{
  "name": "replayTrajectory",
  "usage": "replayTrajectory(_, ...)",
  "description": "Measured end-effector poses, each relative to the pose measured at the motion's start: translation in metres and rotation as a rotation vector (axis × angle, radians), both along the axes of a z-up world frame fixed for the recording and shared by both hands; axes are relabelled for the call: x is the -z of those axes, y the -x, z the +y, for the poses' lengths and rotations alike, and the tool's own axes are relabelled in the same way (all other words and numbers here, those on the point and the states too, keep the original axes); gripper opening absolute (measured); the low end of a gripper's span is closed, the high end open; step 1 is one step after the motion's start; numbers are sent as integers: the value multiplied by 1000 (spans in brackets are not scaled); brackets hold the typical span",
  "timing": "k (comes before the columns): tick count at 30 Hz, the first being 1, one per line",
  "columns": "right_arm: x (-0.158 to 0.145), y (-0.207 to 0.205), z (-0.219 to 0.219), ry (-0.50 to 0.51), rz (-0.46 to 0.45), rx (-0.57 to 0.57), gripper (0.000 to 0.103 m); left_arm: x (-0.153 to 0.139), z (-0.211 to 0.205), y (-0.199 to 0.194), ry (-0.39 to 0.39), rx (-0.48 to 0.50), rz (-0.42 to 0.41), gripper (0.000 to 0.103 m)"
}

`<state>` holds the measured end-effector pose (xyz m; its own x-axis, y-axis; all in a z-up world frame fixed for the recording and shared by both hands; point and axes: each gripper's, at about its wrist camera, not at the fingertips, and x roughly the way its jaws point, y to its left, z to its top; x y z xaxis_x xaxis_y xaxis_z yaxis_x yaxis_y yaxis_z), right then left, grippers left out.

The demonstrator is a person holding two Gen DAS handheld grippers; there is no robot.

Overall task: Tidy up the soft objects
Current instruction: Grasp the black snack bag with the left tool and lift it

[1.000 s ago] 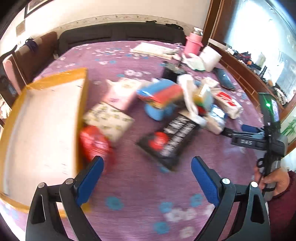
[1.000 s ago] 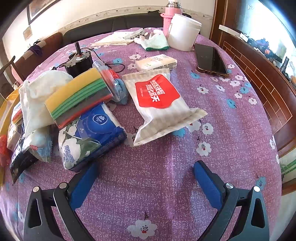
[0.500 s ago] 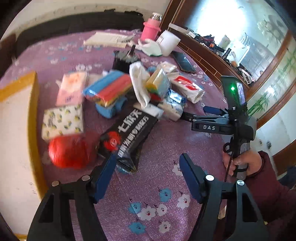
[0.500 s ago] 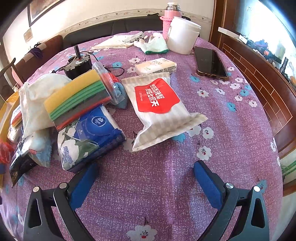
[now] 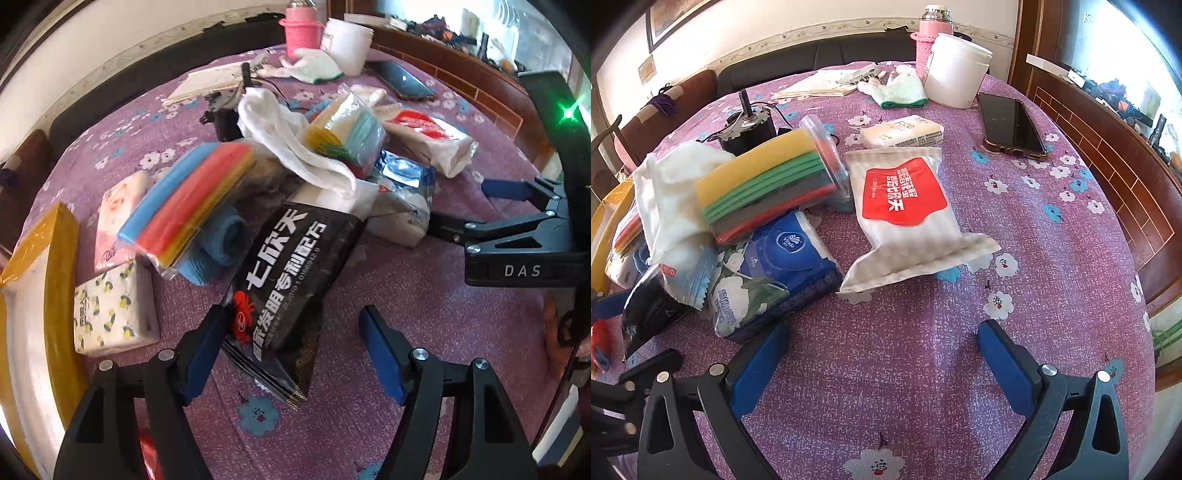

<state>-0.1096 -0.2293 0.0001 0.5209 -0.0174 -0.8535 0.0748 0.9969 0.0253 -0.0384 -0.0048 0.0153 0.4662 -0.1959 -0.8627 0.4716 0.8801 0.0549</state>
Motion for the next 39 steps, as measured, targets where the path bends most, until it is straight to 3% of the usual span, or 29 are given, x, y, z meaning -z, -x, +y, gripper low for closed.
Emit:
replayTrajectory(2,0,0,0,1,-1,-2,103,-6,9,4,30,-15,10,37)
replayTrajectory(3,0,0,0,2,0,-8,103,-13,18,7,76,-21,17,30)
replayTrajectory(6,-3,-2,-5,-16,28,-21,102,-29,38,17,173,-35,14,26)
replayTrajectory(10,-30,13,-24,-134,-70,13,102,-46,70,39,281,-50,-1,22)
replayTrajectory(16,-66,10,-14,-101,-136,-27,102,-55,105,51,384,-67,-5,21)
replayTrajectory(17,-66,5,-13,-99,-129,-27,102,-55,104,51,384,-68,-12,28)
replayTrajectory(18,-65,3,-13,-96,-122,-22,102,-54,103,50,380,-66,-12,44)
replayTrajectory(20,-60,-4,-16,-92,-105,-1,102,-52,96,51,347,-43,-34,64)
replayTrajectory(24,-52,-15,-34,-131,-82,35,102,-45,70,45,245,20,-74,72)
replayTrajectory(28,-52,-34,-51,-138,-61,58,102,-30,39,27,150,62,-71,74)
replayTrajectory(31,-49,-50,-56,-120,-35,60,102,-10,22,15,110,78,-2,73)
replayTrajectory(33,-43,-62,-52,-88,-6,47,101,-1,15,14,92,78,28,48)
replayTrajectory(36,-31,-75,-43,-67,38,9,91,-2,13,18,99,83,26,36)
replayTrajectory(39,-24,-81,-33,-59,62,-19,69,-10,22,20,158,69,30,35)
